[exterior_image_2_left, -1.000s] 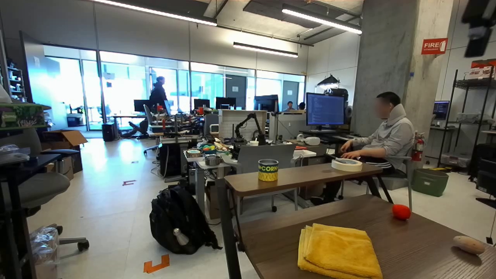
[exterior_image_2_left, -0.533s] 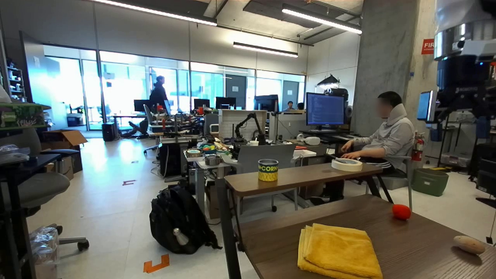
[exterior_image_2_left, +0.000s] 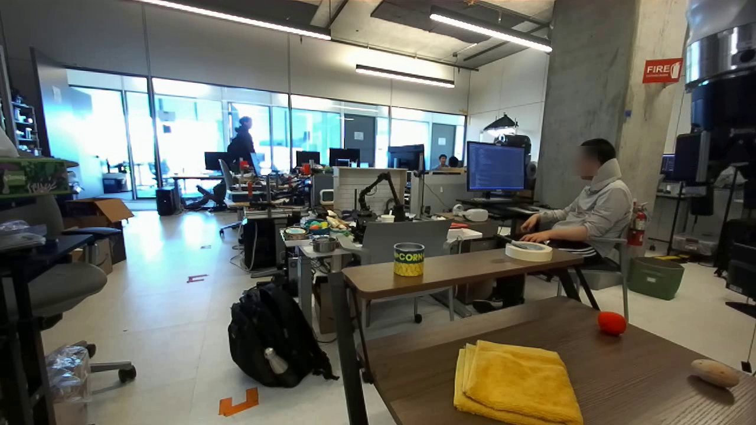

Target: Move the brown object to the left then wipe the table with the yellow towel

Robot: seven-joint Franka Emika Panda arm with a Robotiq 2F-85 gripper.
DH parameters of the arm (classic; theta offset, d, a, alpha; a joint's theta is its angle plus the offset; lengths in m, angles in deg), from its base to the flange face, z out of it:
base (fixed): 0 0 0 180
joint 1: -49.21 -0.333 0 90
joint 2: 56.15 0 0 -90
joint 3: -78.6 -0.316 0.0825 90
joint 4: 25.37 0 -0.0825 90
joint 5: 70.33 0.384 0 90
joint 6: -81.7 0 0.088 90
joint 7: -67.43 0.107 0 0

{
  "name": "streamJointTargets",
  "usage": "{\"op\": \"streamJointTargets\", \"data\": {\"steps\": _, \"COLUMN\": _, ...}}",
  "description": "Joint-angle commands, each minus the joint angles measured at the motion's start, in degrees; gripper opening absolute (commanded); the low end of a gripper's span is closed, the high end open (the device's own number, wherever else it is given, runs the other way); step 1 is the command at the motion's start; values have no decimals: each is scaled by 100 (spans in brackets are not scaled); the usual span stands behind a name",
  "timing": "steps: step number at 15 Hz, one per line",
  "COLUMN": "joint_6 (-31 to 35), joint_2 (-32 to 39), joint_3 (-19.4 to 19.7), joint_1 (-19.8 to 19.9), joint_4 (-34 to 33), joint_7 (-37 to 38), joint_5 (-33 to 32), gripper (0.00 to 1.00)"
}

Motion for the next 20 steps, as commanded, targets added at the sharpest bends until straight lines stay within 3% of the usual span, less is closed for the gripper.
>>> {"op": "streamJointTargets", "data": {"steps": 1, "joint_6": 541, "joint_2": -366, "joint_3": 404, "joint_1": 64, "joint_4": 507, "joint_7": -1556, "joint_5": 74, "gripper": 100}}
{"op": "streamJointTargets", "data": {"steps": 4, "joint_6": 807, "joint_2": -333, "joint_3": 716, "joint_1": 37, "joint_4": 642, "joint_7": -2875, "joint_5": 316, "gripper": 100}}
{"op": "streamJointTargets", "data": {"steps": 6, "joint_6": 154, "joint_2": -476, "joint_3": 841, "joint_1": -23, "joint_4": 632, "joint_7": -3686, "joint_5": 669, "gripper": 100}}
{"op": "streamJointTargets", "data": {"steps": 7, "joint_6": 485, "joint_2": -257, "joint_3": 737, "joint_1": 37, "joint_4": 569, "joint_7": -3048, "joint_5": 396, "gripper": 100}}
{"op": "streamJointTargets", "data": {"steps": 10, "joint_6": 290, "joint_2": -294, "joint_3": 797, "joint_1": 27, "joint_4": 581, "joint_7": -3528, "joint_5": 589, "gripper": 100}}
{"op": "streamJointTargets", "data": {"steps": 11, "joint_6": 844, "joint_2": -204, "joint_3": 756, "joint_1": 12, "joint_4": 640, "joint_7": -3307, "joint_5": 598, "gripper": 100}}
{"op": "streamJointTargets", "data": {"steps": 12, "joint_6": 995, "joint_2": -81, "joint_3": 763, "joint_1": 24, "joint_4": 588, "joint_7": -3194, "joint_5": 622, "gripper": 100}}
{"op": "streamJointTargets", "data": {"steps": 14, "joint_6": 1472, "joint_2": 485, "joint_3": 828, "joint_1": 126, "joint_4": 372, "joint_7": -2832, "joint_5": 596, "gripper": 100}}
{"op": "streamJointTargets", "data": {"steps": 20, "joint_6": 1388, "joint_2": 2461, "joint_3": 1148, "joint_1": 618, "joint_4": -574, "joint_7": -2314, "joint_5": 560, "gripper": 100}}
